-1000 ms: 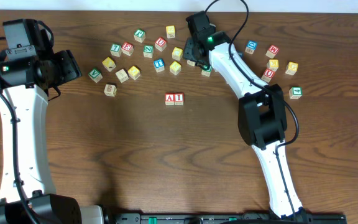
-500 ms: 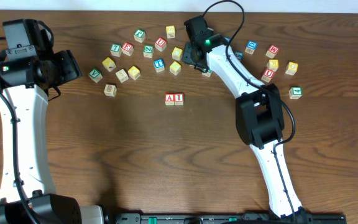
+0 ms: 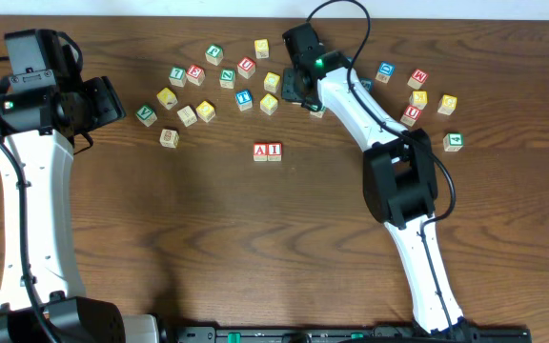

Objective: Spell out AI2
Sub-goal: 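Lower the right gripper onto the blue '2' block and close, then lift the '2' block and carry it right of the 'I' block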

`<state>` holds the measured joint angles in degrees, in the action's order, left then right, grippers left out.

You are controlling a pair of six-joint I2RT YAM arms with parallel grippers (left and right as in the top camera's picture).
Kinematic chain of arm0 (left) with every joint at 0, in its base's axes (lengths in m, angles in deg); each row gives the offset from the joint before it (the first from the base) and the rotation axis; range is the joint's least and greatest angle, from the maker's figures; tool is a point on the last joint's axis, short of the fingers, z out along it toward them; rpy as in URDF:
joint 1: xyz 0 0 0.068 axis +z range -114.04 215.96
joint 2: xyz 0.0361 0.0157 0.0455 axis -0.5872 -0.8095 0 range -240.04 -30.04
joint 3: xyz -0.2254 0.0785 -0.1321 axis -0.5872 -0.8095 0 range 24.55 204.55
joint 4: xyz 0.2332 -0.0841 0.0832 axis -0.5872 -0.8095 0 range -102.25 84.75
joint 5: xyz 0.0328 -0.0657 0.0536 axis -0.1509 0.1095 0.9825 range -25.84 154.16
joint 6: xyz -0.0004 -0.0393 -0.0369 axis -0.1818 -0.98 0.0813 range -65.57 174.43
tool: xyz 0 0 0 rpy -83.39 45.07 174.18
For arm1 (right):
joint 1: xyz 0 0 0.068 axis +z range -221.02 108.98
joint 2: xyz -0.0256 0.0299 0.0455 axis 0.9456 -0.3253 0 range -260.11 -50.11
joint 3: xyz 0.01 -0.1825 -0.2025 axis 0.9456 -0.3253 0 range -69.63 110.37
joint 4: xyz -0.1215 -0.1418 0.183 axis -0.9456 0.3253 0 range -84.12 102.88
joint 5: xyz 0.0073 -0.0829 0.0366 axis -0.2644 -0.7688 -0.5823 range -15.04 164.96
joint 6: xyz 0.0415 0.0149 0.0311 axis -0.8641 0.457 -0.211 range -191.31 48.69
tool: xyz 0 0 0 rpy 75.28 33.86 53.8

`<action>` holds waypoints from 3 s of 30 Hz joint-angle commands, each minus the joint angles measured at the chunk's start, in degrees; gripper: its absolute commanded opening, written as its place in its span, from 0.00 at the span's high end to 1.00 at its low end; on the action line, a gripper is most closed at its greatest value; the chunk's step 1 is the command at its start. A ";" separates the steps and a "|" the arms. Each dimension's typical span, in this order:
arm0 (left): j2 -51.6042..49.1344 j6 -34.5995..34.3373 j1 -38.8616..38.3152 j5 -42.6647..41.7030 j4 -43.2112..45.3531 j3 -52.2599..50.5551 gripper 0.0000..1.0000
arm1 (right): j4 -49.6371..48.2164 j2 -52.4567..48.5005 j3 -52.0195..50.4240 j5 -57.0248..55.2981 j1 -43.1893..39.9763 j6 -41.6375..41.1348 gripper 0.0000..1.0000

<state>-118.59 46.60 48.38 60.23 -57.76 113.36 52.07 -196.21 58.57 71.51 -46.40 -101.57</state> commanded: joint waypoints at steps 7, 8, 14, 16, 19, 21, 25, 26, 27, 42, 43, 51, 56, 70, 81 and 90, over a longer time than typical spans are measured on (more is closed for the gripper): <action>-0.20 0.31 0.00 0.50 -0.15 0.50 0.32 | 9.53 15.17 1.03 2.12 0.61 5.31 0.69; -0.20 0.31 0.00 0.50 -0.15 0.50 0.31 | 11.28 15.76 1.03 2.12 0.61 5.31 0.69; -0.20 0.31 0.00 0.50 0.13 0.50 0.31 | 14.93 15.17 0.44 2.03 0.55 5.22 0.67; -0.20 0.28 0.00 0.48 0.20 0.50 0.31 | 13.81 14.40 0.07 1.46 0.55 5.25 0.66; -0.20 0.28 0.00 0.50 0.09 0.50 0.32 | 11.23 12.22 -0.02 -1.01 0.76 5.27 0.62; -0.20 0.31 0.00 0.50 0.09 0.50 0.31 | 9.05 10.75 -0.02 -1.42 0.90 5.62 0.57; -0.20 0.31 0.00 0.50 0.09 0.50 0.31 | 4.74 8.26 -0.02 -1.51 1.22 6.95 0.51; -0.20 0.31 0.00 0.50 0.09 0.50 0.32 | 3.45 7.63 -0.02 -1.62 1.31 7.23 0.50; -0.20 0.31 0.00 0.48 0.09 0.50 0.31 | 2.51 7.19 -0.02 -1.60 1.33 7.56 0.49; -0.20 0.31 0.00 0.48 0.07 0.50 0.32 | -0.31 2.34 -0.15 -6.12 2.49 8.02 0.48; -0.20 0.31 0.00 0.50 0.07 0.50 0.31 | -0.33 2.21 -0.17 -6.12 2.49 8.02 0.48; -0.20 0.31 0.00 0.50 0.07 0.50 0.31 | -0.33 -0.63 -0.17 -5.77 2.78 7.15 0.51; -0.20 0.31 0.00 0.50 0.04 0.50 0.32 | -0.81 -1.66 -0.17 -5.40 3.21 7.15 0.58; -0.20 0.31 0.00 0.50 0.07 0.50 0.32 | -0.94 -1.42 0.07 -5.42 3.39 7.15 0.78; -0.20 0.31 0.00 0.50 0.09 0.50 0.31 | 3.89 6.60 0.07 -5.16 3.23 7.17 0.78; -0.20 0.31 0.00 0.50 0.09 0.50 0.31 | 18.01 11.72 -0.02 1.16 3.23 7.17 0.81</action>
<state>-118.59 46.60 48.38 60.23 -57.72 113.36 67.31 -185.80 58.57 69.24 -43.14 -94.29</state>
